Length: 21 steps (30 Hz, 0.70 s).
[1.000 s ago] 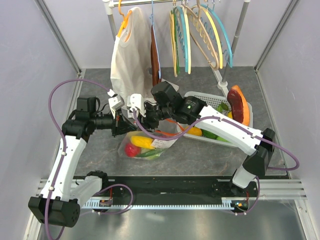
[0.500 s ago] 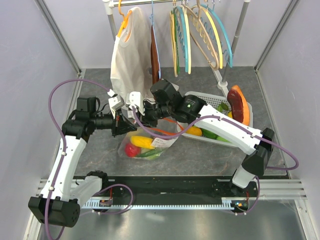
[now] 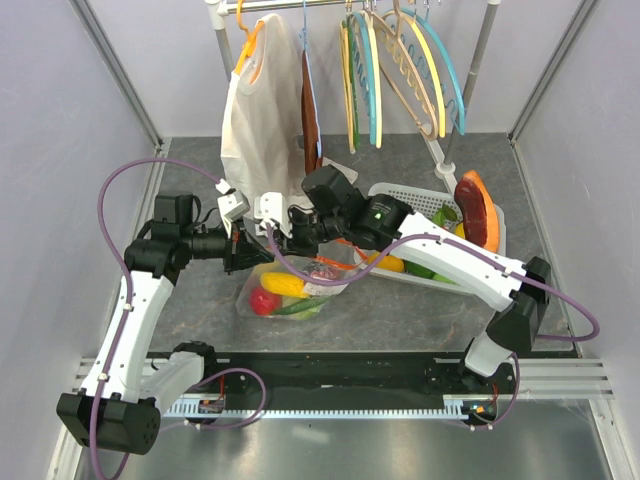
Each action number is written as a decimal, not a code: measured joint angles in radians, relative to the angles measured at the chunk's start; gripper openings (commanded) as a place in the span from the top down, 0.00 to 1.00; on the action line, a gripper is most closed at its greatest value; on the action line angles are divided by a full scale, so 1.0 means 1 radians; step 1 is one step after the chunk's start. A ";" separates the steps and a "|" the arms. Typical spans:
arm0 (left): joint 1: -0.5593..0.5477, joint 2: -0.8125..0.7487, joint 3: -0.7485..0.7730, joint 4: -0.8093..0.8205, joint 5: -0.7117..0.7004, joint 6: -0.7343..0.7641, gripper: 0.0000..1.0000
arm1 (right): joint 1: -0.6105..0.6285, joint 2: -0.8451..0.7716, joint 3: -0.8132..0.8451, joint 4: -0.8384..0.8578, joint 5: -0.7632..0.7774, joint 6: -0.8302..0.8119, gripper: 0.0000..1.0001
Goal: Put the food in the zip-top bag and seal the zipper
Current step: Zip the zipper food storage bag at the center of the board.
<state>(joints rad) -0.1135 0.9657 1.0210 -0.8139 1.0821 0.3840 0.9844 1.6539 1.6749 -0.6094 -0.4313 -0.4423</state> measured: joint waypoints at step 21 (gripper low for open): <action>0.000 -0.002 0.010 0.000 -0.008 0.001 0.98 | -0.060 -0.055 -0.072 -0.058 -0.013 -0.024 1.00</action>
<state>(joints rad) -0.1131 0.9634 1.0313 -0.8139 1.0740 0.3851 0.9241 1.5990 1.6024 -0.6678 -0.4438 -0.4667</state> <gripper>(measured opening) 0.025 0.122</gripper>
